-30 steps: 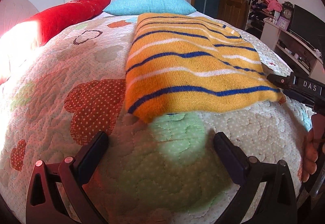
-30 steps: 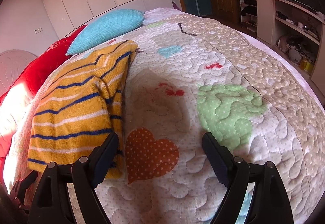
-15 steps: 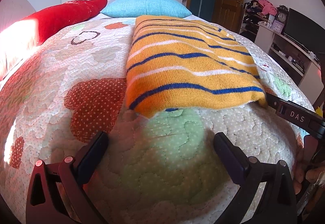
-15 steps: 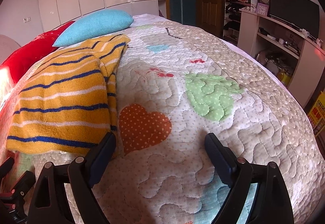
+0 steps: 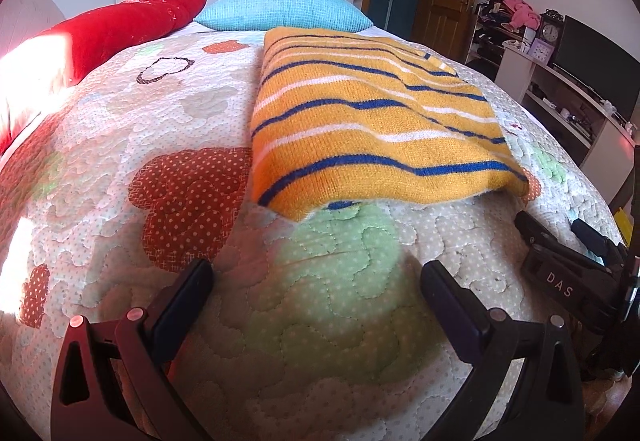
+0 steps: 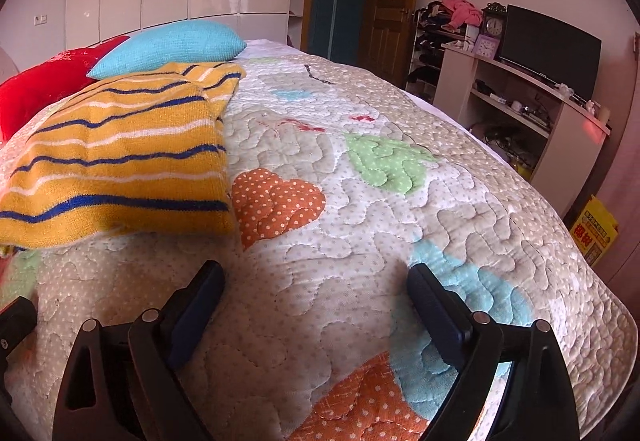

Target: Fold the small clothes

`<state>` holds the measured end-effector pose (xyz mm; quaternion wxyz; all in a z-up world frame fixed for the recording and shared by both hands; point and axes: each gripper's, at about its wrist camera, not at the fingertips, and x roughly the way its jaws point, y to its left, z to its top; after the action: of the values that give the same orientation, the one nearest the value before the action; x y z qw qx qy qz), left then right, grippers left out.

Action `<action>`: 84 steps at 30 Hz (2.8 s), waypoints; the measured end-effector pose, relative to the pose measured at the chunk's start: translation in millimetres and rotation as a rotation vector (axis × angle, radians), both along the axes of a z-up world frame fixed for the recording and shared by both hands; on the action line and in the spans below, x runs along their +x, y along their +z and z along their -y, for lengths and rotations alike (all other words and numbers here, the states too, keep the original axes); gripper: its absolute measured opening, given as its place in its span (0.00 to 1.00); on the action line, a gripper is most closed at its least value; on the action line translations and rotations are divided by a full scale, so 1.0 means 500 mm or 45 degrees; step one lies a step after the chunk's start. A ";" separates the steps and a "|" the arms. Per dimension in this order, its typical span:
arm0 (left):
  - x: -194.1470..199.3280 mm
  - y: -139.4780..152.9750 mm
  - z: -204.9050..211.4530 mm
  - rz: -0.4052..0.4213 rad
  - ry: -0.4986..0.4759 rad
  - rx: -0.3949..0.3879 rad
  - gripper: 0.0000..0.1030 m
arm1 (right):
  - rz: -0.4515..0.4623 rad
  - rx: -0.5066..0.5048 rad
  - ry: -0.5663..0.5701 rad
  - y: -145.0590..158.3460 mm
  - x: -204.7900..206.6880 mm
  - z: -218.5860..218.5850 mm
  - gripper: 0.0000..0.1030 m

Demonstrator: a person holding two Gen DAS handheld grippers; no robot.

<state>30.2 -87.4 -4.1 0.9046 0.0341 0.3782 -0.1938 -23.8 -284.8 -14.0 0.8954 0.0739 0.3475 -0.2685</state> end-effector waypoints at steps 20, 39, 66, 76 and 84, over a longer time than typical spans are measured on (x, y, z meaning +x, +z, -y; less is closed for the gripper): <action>-0.015 0.067 -0.078 0.049 0.122 -0.101 1.00 | -0.042 0.001 -0.072 -0.002 0.014 0.001 0.98; 0.019 0.057 -0.124 -0.078 0.216 -0.153 1.00 | -0.272 0.102 0.170 0.057 0.036 -0.073 0.97; 0.019 0.051 -0.127 -0.149 0.126 -0.285 1.00 | -0.214 -0.006 0.256 0.110 0.051 -0.125 0.97; 0.017 0.047 -0.121 -0.167 0.098 -0.291 1.00 | -0.194 0.007 0.270 0.119 0.061 -0.134 0.97; 0.020 0.045 -0.120 -0.177 0.096 -0.290 1.00 | -0.208 -0.031 0.309 0.113 0.069 -0.154 0.97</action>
<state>40.0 -27.3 18.3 0.8808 -0.0967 0.4165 -0.2034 10.8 -207.9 42.7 0.8908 -0.0015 0.4223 -0.1675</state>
